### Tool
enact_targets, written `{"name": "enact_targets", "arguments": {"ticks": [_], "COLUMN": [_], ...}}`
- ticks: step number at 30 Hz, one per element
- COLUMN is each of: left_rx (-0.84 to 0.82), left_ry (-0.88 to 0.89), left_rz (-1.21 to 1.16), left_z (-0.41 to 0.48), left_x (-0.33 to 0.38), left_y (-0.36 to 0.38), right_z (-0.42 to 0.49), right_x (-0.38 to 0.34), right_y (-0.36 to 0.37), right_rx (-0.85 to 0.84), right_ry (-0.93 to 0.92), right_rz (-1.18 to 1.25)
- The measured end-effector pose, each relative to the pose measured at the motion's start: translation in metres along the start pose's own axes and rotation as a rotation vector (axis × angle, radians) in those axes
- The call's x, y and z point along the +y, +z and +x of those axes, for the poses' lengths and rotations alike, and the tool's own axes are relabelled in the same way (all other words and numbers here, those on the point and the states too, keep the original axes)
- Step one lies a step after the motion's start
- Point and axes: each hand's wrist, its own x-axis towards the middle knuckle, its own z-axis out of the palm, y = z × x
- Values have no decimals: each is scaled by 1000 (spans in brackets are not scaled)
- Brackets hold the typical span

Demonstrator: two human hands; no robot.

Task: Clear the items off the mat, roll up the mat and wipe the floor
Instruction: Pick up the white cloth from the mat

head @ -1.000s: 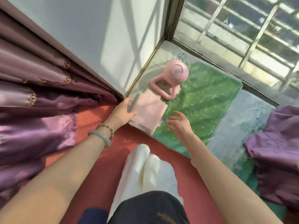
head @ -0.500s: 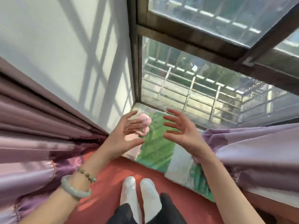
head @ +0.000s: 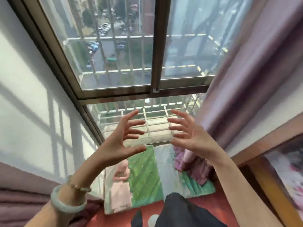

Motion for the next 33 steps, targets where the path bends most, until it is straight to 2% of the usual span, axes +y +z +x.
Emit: {"name": "enact_targets", "arguments": {"ticks": [7,17,26,33], "left_rx": [-370,-935,-1271,-1545], "left_ry": [171,355,454,548], "left_rz": [-93,-200,-267,-258], "left_z": [49,82,51,5], "left_x": [38,120,197,248], "left_y": [86,310,508,631], "right_z": [-126,-354,-527,-625], "right_x": [11,34,56,71], "right_y": [-54,-116,-149,-139], "right_rx": [423,1036,1404,1698], "right_ry": [79,283,361,409], "right_rz": [-14,18,28,77]}}
